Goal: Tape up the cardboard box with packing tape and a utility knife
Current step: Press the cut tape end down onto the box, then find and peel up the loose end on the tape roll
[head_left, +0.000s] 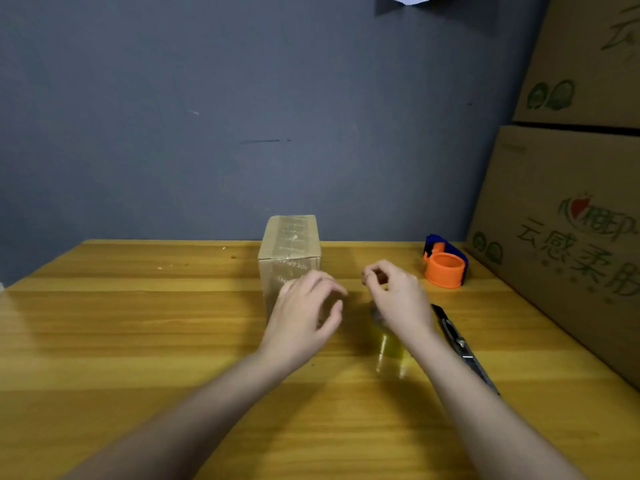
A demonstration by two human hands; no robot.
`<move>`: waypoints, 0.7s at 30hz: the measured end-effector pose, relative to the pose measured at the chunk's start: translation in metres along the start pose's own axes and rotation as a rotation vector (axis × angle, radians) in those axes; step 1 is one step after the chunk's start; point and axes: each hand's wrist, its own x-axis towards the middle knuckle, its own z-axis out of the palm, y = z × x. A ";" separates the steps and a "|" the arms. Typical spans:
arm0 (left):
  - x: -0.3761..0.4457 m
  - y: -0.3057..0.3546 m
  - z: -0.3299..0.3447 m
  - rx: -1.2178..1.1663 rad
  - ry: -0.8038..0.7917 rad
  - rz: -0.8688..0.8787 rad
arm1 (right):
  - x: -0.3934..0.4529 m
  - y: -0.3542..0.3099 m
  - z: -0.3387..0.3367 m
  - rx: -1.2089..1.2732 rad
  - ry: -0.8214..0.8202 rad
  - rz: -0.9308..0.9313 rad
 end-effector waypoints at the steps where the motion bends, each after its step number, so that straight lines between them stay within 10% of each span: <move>1: 0.003 0.004 0.008 0.028 -0.054 0.025 | -0.001 0.009 -0.005 0.003 0.033 0.016; 15: 0.015 0.034 0.101 0.225 -0.371 0.169 | -0.017 0.066 0.008 0.450 0.107 0.253; 21: 0.013 0.029 0.105 -0.384 -0.168 -0.185 | -0.016 0.068 0.007 0.867 -0.052 0.480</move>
